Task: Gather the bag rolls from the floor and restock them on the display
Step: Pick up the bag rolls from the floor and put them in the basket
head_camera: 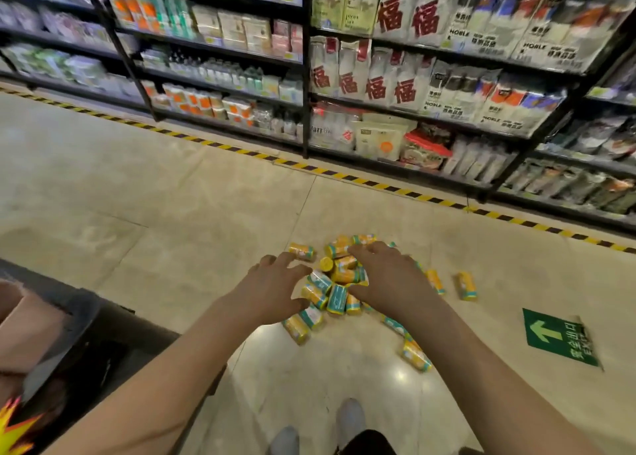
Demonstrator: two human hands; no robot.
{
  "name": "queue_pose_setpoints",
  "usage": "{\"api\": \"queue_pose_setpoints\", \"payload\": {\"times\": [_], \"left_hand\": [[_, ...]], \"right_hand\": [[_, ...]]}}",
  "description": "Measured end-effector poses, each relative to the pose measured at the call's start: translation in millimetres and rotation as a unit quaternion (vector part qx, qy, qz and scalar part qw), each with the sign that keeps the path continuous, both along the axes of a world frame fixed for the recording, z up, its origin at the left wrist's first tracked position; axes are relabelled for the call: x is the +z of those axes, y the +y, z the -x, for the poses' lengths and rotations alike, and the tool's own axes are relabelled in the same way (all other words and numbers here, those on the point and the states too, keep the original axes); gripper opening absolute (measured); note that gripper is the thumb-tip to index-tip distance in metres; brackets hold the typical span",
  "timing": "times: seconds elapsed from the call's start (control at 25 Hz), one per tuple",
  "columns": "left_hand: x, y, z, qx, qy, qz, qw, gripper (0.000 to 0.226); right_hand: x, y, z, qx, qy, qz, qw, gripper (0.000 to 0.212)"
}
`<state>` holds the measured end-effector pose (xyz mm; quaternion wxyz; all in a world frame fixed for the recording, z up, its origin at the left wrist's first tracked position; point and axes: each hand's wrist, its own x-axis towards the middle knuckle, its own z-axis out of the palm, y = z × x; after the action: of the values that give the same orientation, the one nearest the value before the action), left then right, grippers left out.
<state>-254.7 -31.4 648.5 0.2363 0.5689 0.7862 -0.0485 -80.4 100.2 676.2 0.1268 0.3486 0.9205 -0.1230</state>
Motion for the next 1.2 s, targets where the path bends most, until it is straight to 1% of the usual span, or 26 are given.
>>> {"api": "queue_pose_setpoints", "payload": {"times": [0.16, 0.24, 0.32, 0.44, 0.64, 0.76, 0.88, 0.96, 1.08, 1.2], "left_hand": [[-72, 57, 25, 0.067, -0.033, 0.014, 0.997, 0.063], [-127, 78, 37, 0.104, -0.056, 0.016, 0.993, 0.061], [-203, 93, 50, 0.133, -0.078, 0.040, 0.987, 0.062], [-337, 100, 64, 0.155, -0.082, 0.085, 0.981, 0.064], [-541, 94, 76, 0.179, -0.083, 0.131, 0.972, 0.064], [-638, 83, 76, 0.213, -0.099, 0.152, 0.960, 0.068], [-699, 81, 82, 0.244, -0.093, 0.162, 0.951, 0.073], [-726, 81, 88, 0.266, -0.099, 0.141, 0.948, 0.072], [-750, 80, 94, 0.290, -0.108, 0.110, 0.944, 0.071], [-764, 86, 89, 0.387, -0.112, 0.085, 0.911, 0.070]], "right_hand": [[-76, 76, 33, 0.018, -0.001, 0.057, 0.998, 0.068], [-135, 104, 47, 0.023, -0.007, 0.076, 0.997, 0.068], [-213, 126, 60, 0.026, -0.015, 0.105, 0.994, 0.068], [-351, 139, 79, 0.023, -0.028, 0.146, 0.989, 0.064], [-575, 124, 103, -0.018, -0.045, 0.185, 0.982, 0.054], [-683, 102, 116, -0.031, -0.043, 0.203, 0.978, 0.054], [-749, 93, 133, -0.044, -0.025, 0.187, 0.981, 0.056], [-780, 91, 147, -0.038, -0.021, 0.153, 0.987, 0.061], [-805, 86, 165, -0.030, -0.022, 0.081, 0.996, 0.072], [-810, 86, 178, -0.018, -0.048, 0.044, 0.998, 0.080]]}}
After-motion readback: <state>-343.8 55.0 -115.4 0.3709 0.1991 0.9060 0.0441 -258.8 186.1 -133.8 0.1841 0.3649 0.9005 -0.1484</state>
